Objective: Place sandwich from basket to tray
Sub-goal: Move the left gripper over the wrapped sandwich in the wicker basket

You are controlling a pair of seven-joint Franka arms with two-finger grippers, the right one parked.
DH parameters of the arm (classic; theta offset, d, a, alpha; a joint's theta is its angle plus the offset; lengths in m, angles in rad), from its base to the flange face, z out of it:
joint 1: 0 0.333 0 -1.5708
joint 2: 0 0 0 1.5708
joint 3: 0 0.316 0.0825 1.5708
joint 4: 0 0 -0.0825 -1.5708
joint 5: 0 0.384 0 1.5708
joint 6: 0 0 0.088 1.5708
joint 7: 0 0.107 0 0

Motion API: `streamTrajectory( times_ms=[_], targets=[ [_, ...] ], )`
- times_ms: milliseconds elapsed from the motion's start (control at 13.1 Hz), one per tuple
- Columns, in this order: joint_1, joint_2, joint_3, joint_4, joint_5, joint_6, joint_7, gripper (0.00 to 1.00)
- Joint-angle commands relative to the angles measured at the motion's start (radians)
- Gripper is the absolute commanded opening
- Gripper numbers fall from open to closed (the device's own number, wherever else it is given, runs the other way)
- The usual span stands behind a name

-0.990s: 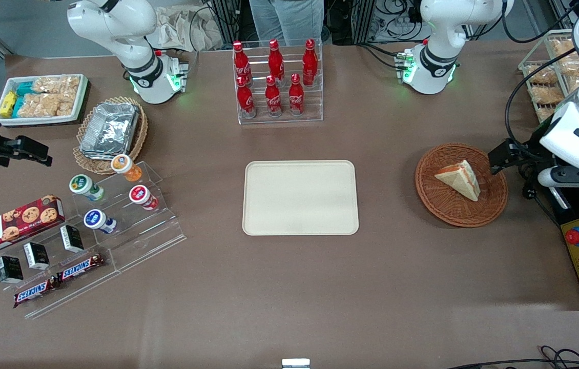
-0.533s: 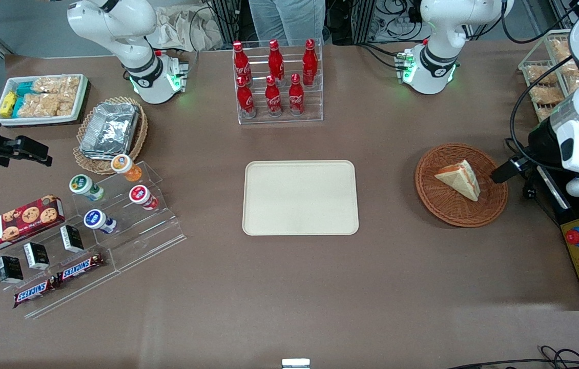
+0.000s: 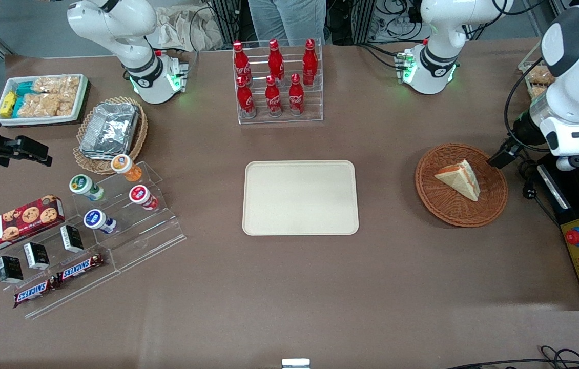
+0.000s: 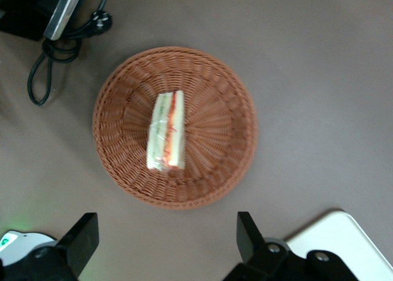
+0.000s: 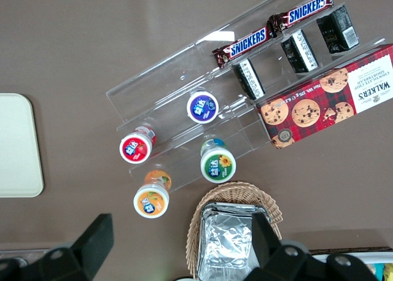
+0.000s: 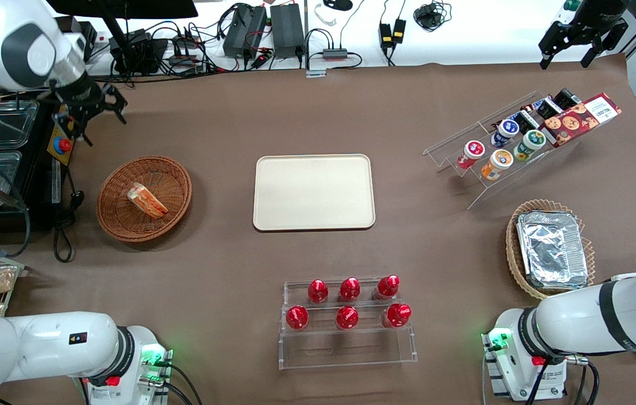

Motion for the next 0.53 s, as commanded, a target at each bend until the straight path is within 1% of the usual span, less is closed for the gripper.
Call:
streamTrajectory(
  times_ms=[0,152,457],
  targets=[
    [0.038,-0.017,-0.011,-0.134,0.007,0.122,-0.020,1.00],
    [0.056,0.009,-0.011,-0.200,0.004,0.208,-0.022,1.00],
    [0.059,0.048,-0.011,-0.343,-0.011,0.421,-0.034,1.00]
  ],
)
